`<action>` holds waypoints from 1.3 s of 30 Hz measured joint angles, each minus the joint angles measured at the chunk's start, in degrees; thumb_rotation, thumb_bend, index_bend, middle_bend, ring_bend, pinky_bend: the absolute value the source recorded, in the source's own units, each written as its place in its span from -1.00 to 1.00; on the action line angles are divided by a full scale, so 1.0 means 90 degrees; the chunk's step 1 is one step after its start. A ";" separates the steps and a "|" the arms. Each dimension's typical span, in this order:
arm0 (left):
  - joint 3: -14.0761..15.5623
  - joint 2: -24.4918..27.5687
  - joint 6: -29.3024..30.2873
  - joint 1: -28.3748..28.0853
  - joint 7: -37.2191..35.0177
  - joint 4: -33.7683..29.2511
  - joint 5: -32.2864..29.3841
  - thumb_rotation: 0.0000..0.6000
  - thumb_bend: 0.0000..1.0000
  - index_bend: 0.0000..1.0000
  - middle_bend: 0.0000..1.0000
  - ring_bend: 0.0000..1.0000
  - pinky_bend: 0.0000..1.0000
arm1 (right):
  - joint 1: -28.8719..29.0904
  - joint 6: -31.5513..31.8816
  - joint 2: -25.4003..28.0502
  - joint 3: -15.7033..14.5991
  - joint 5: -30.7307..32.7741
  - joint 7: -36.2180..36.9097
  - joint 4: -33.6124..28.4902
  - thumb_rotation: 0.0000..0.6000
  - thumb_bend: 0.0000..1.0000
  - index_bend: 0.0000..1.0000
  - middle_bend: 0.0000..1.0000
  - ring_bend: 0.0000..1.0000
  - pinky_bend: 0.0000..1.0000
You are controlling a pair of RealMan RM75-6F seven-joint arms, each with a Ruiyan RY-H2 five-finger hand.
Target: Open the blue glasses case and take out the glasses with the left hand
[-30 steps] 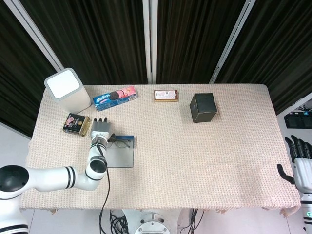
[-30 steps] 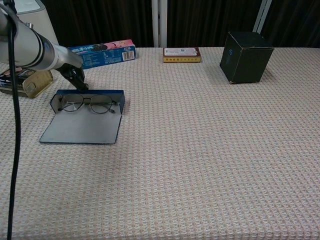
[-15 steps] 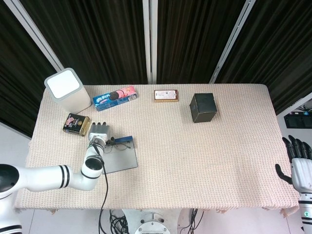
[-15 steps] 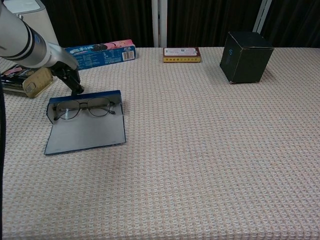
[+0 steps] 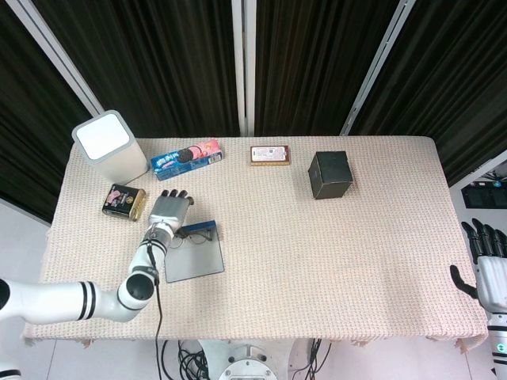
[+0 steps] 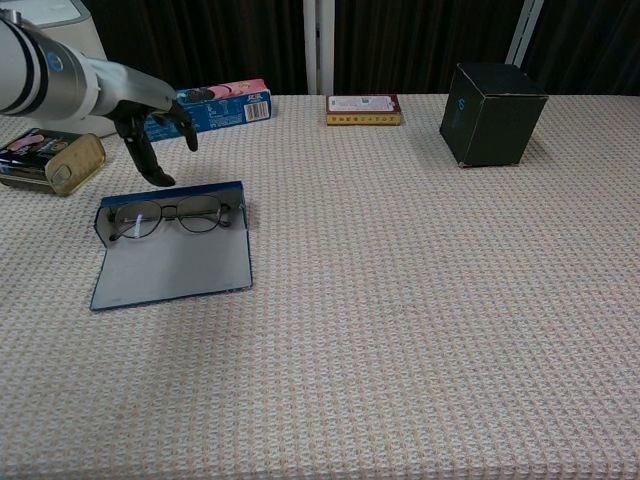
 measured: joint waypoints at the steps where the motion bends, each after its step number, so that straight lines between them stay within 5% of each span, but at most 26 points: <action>1: 0.0040 0.0003 0.0070 0.0063 -0.0150 -0.0079 0.0184 1.00 -0.41 -0.43 -0.85 -1.00 -0.83 | 0.0002 -0.0005 0.0000 -0.0003 -0.0003 -0.0003 -0.0002 1.00 -0.36 -1.00 -1.00 -1.00 -1.00; 8: 0.0403 -0.0207 0.0395 0.0301 -0.0768 -0.0276 0.0627 0.87 -0.40 -0.35 -0.83 -1.00 -0.83 | 0.0019 -0.0033 -0.0014 -0.0023 -0.0022 -0.0025 -0.0012 1.00 -0.36 -1.00 -1.00 -1.00 -1.00; 18: 0.0373 -0.0456 0.0603 0.0145 -0.0925 0.0045 0.0404 0.47 -0.38 -0.29 -0.80 -1.00 -0.81 | 0.0006 -0.0033 0.0006 -0.0009 0.0030 0.0018 0.0009 1.00 -0.35 -1.00 -1.00 -1.00 -1.00; 32: 0.0424 -0.0627 0.0520 0.0034 -0.0916 0.0382 0.0162 0.46 -0.37 -0.25 -0.79 -1.00 -0.80 | 0.0004 -0.0076 -0.0017 -0.0016 0.0072 0.0091 0.0104 1.00 -0.35 -1.00 -1.00 -1.00 -1.00; 39: 0.0428 -0.0690 0.0505 0.0024 -0.0945 0.0490 0.0124 0.65 -0.32 -0.16 -0.77 -1.00 -0.80 | 0.0002 -0.0074 -0.0018 -0.0014 0.0073 0.0107 0.0118 1.00 -0.35 -1.00 -1.00 -1.00 -1.00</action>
